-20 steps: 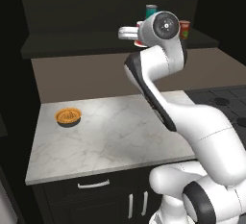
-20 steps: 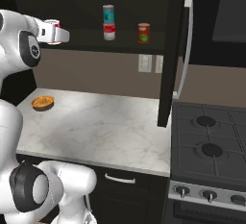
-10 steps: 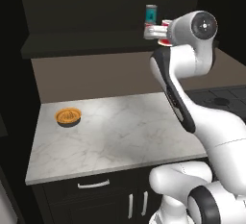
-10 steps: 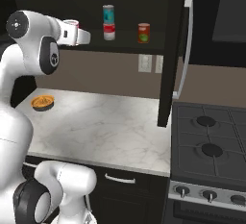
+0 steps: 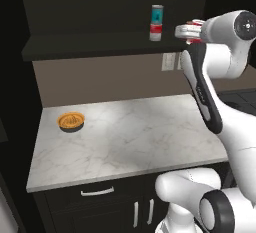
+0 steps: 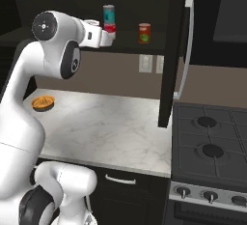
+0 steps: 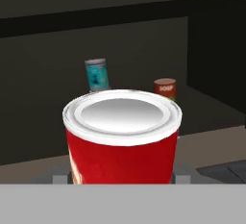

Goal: Stack two cans on top of the other two cans in the cabinet.

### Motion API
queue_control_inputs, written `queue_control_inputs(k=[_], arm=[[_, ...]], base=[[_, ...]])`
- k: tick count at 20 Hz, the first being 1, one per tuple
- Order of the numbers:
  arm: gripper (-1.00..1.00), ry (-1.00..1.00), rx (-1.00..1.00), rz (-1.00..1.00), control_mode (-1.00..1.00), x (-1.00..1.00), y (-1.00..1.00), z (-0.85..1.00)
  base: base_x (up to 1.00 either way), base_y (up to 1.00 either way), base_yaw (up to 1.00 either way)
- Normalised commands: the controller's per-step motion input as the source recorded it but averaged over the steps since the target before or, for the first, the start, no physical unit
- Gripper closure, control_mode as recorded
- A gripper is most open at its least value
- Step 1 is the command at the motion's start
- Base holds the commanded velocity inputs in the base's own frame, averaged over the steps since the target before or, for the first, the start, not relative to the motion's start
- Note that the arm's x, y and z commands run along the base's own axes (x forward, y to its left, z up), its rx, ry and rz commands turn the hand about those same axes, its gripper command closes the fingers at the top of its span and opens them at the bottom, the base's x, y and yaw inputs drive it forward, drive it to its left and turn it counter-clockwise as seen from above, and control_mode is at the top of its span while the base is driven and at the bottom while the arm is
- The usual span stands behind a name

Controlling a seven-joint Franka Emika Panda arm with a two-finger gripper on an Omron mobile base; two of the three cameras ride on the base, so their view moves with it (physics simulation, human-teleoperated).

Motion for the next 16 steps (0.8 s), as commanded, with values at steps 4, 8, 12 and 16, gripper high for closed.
queue_control_inputs(k=[4, 8, 12, 16], arm=[[1.0, 0.0, 0.0, 0.07, -1.0, 0.0, -0.49, -0.02], [1.0, 0.0, 0.0, 0.13, -1.0, 0.04, -0.31, -0.02], [1.0, 0.0, -0.01, 0.02, -1.0, 0.18, -0.15, 0.0], [1.0, 0.0, -0.04, 0.0, -1.0, 0.17, -0.15, 0.0]], base=[[0.0, 0.0, 0.0], [0.0, 0.0, 0.0], [0.0, 0.0, 0.0], [0.0, 0.0, 0.0]])
